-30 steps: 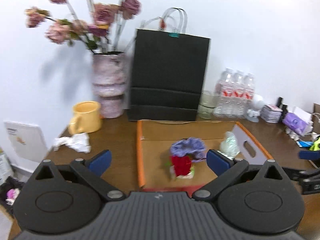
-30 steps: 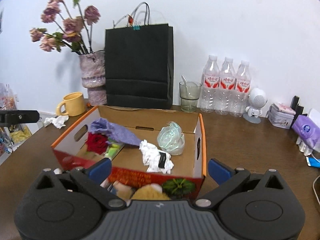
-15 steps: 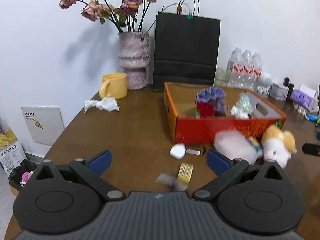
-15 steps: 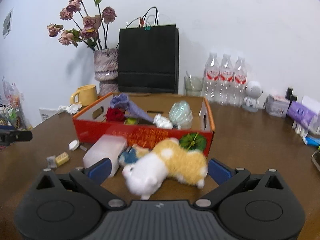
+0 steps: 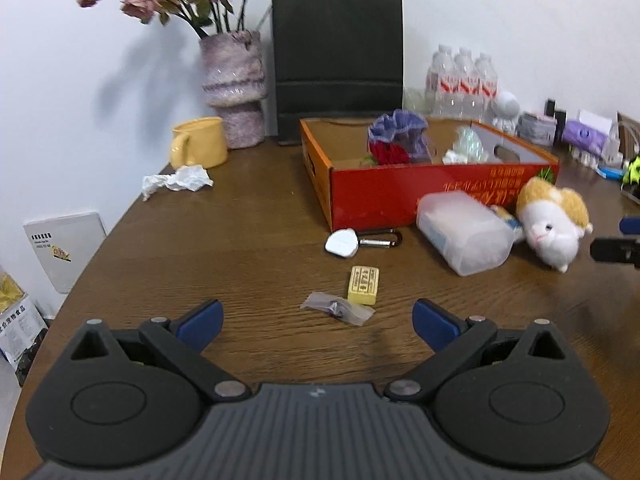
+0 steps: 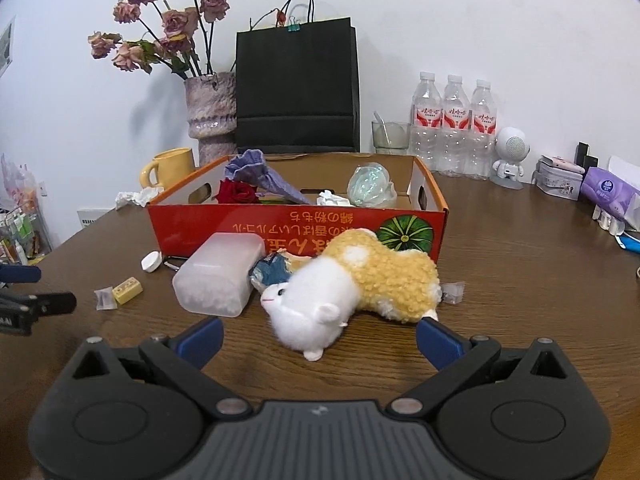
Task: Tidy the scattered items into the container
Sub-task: 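Grasp small wrapper with left tool while right tool grasps white plush toy, then carry wrapper and plush toy into the box and open both tools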
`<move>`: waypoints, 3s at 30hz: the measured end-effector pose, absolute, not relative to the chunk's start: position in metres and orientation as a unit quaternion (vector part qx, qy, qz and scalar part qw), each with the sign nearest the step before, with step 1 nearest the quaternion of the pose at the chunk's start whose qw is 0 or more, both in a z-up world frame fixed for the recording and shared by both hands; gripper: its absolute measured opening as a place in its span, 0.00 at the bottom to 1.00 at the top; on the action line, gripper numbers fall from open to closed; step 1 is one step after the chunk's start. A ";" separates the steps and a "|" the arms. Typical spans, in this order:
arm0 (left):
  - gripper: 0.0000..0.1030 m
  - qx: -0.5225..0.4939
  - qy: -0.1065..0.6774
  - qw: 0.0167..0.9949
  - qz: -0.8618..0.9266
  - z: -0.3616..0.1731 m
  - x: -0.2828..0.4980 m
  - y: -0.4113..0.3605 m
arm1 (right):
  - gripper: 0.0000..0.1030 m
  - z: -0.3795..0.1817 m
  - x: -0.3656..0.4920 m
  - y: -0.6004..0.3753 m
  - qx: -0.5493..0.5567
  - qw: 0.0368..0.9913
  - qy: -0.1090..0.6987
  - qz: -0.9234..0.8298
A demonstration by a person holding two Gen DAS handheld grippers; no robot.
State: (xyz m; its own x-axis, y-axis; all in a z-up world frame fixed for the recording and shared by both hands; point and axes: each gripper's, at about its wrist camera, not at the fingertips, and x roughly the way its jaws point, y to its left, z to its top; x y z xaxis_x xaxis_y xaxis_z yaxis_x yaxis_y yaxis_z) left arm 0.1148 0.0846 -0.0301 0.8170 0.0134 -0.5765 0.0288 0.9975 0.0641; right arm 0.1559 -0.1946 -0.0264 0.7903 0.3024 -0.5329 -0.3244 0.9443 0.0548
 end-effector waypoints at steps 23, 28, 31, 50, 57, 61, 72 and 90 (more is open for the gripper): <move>0.40 0.057 0.340 0.934 -0.097 -0.048 0.154 0.092 | 0.69 -0.053 0.215 -0.171 0.046 0.934 0.337 0.111; 0.26 0.061 0.334 0.937 -0.082 -0.047 0.145 0.084 | 0.53 -0.056 0.209 -0.183 0.073 0.931 0.336 0.126; 0.26 0.060 0.329 0.939 -0.079 -0.048 0.139 0.082 | 0.52 -0.054 0.202 -0.189 0.077 0.933 0.325 0.131; 0.25 0.054 0.255 0.961 -0.090 -0.010 0.113 0.052 | 0.51 -0.039 0.177 -0.216 0.102 0.945 0.263 0.164; 0.26 0.049 0.264 0.959 -0.097 -0.018 0.117 0.044 | 0.63 -0.048 0.190 -0.216 0.080 0.939 0.298 0.152; 0.26 0.041 0.265 0.959 -0.093 -0.020 0.117 0.044 | 0.77 -0.051 0.206 -0.216 0.076 0.931 0.325 0.149; 0.26 0.026 0.257 0.962 -0.089 -0.017 0.114 0.047 | 0.57 -0.056 0.208 -0.229 0.112 0.930 0.318 0.144; 0.26 -0.015 0.185 0.978 -0.096 0.055 0.177 0.035 | 0.47 0.030 0.224 -0.225 0.098 0.958 0.178 0.203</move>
